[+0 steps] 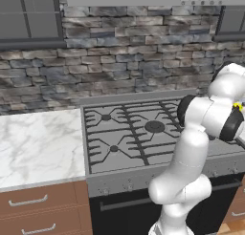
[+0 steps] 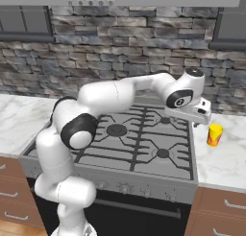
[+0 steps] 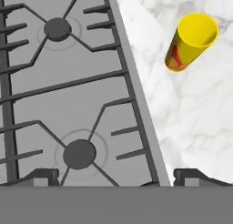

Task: Pick the cup and bowl from the counter and place them on the counter next to the sink.

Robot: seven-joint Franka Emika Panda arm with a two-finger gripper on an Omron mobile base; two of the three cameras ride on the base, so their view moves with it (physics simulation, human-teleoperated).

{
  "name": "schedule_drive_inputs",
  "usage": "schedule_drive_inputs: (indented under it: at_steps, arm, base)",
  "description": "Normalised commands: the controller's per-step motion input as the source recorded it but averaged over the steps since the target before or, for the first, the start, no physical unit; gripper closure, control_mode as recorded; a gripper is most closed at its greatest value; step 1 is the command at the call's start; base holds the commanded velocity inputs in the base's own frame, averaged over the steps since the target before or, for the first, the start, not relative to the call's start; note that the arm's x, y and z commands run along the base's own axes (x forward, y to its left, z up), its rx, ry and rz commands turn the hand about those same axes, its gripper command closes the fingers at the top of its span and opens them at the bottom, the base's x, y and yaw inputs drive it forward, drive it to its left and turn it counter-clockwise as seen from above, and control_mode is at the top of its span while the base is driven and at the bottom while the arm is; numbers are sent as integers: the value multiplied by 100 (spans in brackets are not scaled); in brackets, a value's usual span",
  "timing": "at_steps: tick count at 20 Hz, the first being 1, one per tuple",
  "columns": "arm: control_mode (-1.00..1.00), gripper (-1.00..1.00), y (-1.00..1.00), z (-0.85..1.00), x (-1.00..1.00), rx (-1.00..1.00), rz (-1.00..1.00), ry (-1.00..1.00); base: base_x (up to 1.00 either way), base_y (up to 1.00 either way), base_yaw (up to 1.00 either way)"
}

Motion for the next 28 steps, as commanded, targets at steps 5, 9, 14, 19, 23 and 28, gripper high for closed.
schedule_drive_inputs:
  at_steps: [5, 9, 14, 19, 23, 28]
  arm:
    - [-100, -100, -47, 0, 40, -1, 22, -5]
    - [-100, -100, -42, 0, 14, 0, 27, -7]
    - [-100, -100, -45, 0, 8, 0, 18, 1]
    - [-100, -100, -27, 0, 34, -2, 0, 14]
    - [-100, -100, -11, -10, 52, 0, 0, 13]
    - [-100, -100, -7, -19, 56, 0, 0, 9]
  base:
    - [0, 0, 0]
    - [0, 0, 0]
    - [0, 0, 0]
    - [0, 0, 0]
    - [0, 0, 0]
    - [0, 0, 0]
